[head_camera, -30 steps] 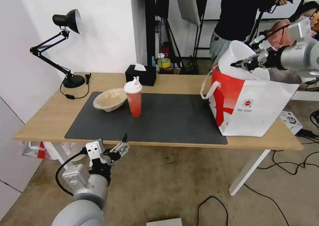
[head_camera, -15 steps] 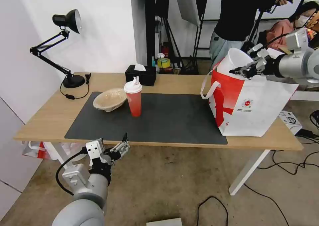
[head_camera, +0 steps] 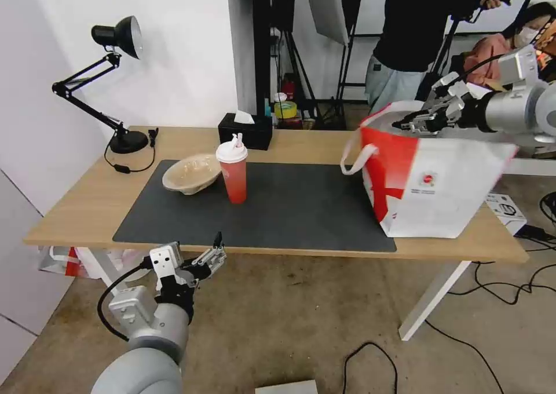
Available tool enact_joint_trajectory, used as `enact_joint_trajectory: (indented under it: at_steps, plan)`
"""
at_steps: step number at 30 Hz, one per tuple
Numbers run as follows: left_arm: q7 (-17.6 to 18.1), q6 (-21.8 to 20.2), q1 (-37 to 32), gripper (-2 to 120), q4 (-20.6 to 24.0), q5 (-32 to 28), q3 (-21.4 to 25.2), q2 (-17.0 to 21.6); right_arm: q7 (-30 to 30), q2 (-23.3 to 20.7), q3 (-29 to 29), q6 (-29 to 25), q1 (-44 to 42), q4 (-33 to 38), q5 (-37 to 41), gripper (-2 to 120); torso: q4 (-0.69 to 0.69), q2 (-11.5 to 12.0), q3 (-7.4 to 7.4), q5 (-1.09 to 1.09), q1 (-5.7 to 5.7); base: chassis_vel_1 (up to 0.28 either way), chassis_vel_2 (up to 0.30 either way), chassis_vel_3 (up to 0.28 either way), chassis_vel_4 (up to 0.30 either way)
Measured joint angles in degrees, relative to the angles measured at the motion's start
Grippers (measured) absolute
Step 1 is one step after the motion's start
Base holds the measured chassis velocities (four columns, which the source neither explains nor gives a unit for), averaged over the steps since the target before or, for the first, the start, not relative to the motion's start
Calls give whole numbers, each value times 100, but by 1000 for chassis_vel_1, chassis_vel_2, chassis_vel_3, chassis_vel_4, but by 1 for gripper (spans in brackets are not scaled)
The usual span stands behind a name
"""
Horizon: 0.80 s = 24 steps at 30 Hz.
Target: Pick up the trash from the table and place it into the takeout bag.
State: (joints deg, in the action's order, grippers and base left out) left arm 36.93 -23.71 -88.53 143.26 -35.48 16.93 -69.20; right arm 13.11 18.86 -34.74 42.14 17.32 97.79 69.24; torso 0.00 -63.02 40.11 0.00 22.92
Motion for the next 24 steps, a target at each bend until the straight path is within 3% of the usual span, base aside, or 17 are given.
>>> enact_joint_trajectory:
  at_steps: [11,18,21,22,24]
  plan:
    - [-3,-5,7,100,-1,-16,6,-1,-86,79,-169,0,214,22,12,99,0,0,0,0,0,0,0,0,0]
    - [-3,-7,-10,100,-2,-27,33,42,-147,22,30,0,171,29,161,100,0,0,0,-1,0,0,0,0,0]
    - [-5,-7,-16,100,-2,-29,37,35,-494,17,746,-9,-268,101,513,100,0,0,0,0,0,0,0,0,0]
    - [-5,-7,-16,100,-2,-29,37,35,-494,17,746,-9,-268,101,513,100,0,0,0,0,0,0,0,0,0]
    - [-4,3,-29,100,-2,-29,24,29,-865,34,1398,-213,-767,316,887,100,0,0,0,-1,0,0,0,0,0]
